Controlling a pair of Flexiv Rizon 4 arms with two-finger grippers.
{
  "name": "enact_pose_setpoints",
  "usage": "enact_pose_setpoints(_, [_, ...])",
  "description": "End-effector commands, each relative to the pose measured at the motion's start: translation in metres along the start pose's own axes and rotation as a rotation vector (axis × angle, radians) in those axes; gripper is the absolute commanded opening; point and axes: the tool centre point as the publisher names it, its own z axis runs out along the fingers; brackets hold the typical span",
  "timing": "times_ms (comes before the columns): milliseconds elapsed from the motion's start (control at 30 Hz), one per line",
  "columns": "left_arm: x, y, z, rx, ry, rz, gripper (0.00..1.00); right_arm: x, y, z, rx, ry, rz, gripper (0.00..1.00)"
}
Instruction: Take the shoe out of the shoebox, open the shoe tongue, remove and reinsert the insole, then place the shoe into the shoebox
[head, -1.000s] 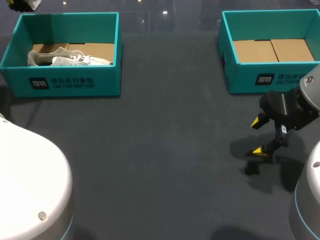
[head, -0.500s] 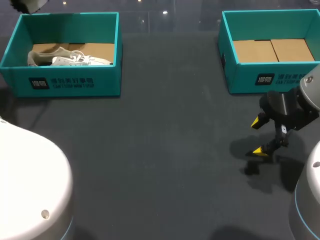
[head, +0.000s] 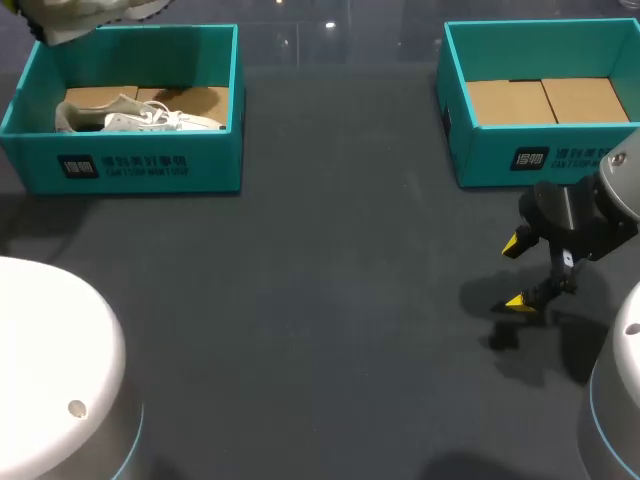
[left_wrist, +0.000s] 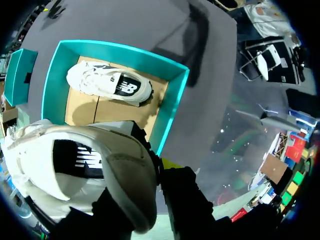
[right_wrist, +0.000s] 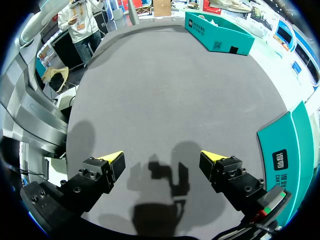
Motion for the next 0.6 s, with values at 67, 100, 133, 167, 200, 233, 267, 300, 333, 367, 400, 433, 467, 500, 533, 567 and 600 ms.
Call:
enact_pose_setpoints(67, [0.003,-0.003,-0.001,-0.093,-0.103,0.214,0.00,0.001,0.000,0.000,0.003,-0.002,0.001,1.00])
enact_pose_setpoints(100, [0.002,0.001,0.000,-0.094,-0.120,0.244,0.00,0.001,0.000,0.000,0.003,-0.002,0.001,1.00])
enact_pose_setpoints(133, [0.001,0.005,0.001,-0.095,-0.115,0.252,0.00,0.001,0.000,0.000,0.003,-0.002,0.001,1.00])
enact_pose_setpoints(167, [0.000,0.009,0.003,-0.103,-0.109,0.294,0.00,0.001,0.000,0.000,0.003,-0.002,0.001,1.00])
enact_pose_setpoints(200, [-0.001,0.012,0.004,-0.097,-0.118,0.309,0.00,0.001,0.000,0.000,0.003,-0.002,0.001,1.00])
enact_pose_setpoints(233, [-0.002,0.016,0.007,-0.094,-0.101,0.306,0.00,0.001,0.000,0.000,0.003,-0.002,0.001,1.00])
enact_pose_setpoints(267, [-0.003,0.020,0.009,-0.089,-0.108,0.338,0.00,0.001,0.000,0.000,0.003,-0.002,0.001,1.00])
enact_pose_setpoints(300, [-0.004,0.022,0.010,-0.077,-0.119,0.379,0.00,0.001,0.000,0.000,0.003,-0.002,0.001,1.00])
enact_pose_setpoints(333, [-0.004,0.023,0.012,-0.086,-0.126,0.426,0.00,0.001,0.000,0.000,0.003,-0.002,0.001,1.00])
enact_pose_setpoints(367, [-0.003,0.024,0.014,-0.082,-0.143,0.462,0.00,0.001,0.000,0.000,0.003,-0.002,0.001,1.00])
enact_pose_setpoints(400, [-0.003,0.024,0.014,-0.082,-0.143,0.462,0.00,0.001,0.000,0.000,0.003,-0.002,0.001,1.00])
enact_pose_setpoints(433, [-0.003,0.024,0.014,-0.082,-0.143,0.462,0.00,0.001,0.000,0.000,0.003,-0.002,0.001,1.00])
enact_pose_setpoints(467, [-0.003,0.024,0.014,-0.082,-0.143,0.462,0.00,0.001,0.000,0.000,0.003,-0.002,0.001,1.00])
enact_pose_setpoints(500, [-0.003,0.024,0.014,-0.082,-0.143,0.462,0.00,0.001,0.000,0.000,0.003,-0.002,0.001,1.00])
enact_pose_setpoints(533, [-0.003,0.024,0.014,-0.082,-0.143,0.462,0.00,0.001,0.000,0.000,0.003,-0.002,0.001,1.00])
enact_pose_setpoints(567, [-0.003,0.024,0.014,-0.082,-0.143,0.462,0.00,0.001,0.000,0.000,0.003,-0.002,0.001,1.00])
enact_pose_setpoints(600, [-0.003,0.024,0.014,-0.082,-0.143,0.462,0.00,0.001,0.000,0.000,0.003,-0.002,0.001,1.00])
